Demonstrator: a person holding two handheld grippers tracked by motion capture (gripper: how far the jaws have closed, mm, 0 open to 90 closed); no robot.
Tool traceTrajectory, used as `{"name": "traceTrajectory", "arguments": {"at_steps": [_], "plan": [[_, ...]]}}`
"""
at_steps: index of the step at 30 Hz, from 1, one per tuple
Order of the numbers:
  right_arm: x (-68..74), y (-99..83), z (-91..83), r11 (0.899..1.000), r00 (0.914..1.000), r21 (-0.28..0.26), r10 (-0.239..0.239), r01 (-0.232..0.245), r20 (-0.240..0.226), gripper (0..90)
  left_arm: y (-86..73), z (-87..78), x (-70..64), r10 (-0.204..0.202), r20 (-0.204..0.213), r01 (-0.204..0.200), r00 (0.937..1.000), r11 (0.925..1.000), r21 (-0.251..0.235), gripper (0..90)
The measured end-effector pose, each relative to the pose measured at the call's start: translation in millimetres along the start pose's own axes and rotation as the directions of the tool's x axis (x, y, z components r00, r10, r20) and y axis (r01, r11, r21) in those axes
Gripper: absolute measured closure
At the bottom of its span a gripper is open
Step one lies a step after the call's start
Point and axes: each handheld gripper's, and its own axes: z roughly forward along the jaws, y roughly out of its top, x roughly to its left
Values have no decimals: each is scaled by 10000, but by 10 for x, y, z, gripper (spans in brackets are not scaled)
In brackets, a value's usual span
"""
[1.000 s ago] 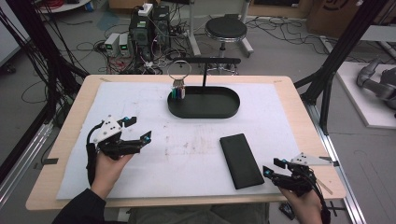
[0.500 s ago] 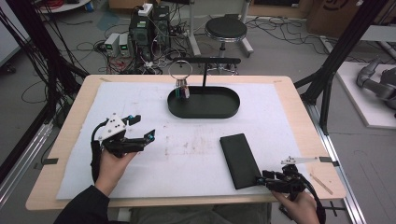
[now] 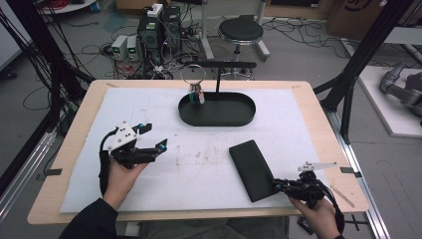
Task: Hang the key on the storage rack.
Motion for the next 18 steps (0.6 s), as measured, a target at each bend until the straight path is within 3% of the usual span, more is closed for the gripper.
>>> {"name": "traceTrajectory", "arguments": {"at_steps": [6,11,17,18], "plan": [[75,180,-21,9948,9963,-576,-828,841,240,814,8,-27,-1,-38,-41,37,10000,9999,-108,229],[125,331,-11,9827,9856,-825,-1620,1657,491,819,33,-4,4,-99,13,100,9999,9996,-268,230],[206,489,14,9596,9661,-1185,-2480,2551,717,824,80,114,-10,-199,415,208,9989,9996,-208,238],[234,539,29,9490,9571,-1299,-2794,2874,765,825,88,139,-11,-306,567,317,9979,9993,-189,238]]}}
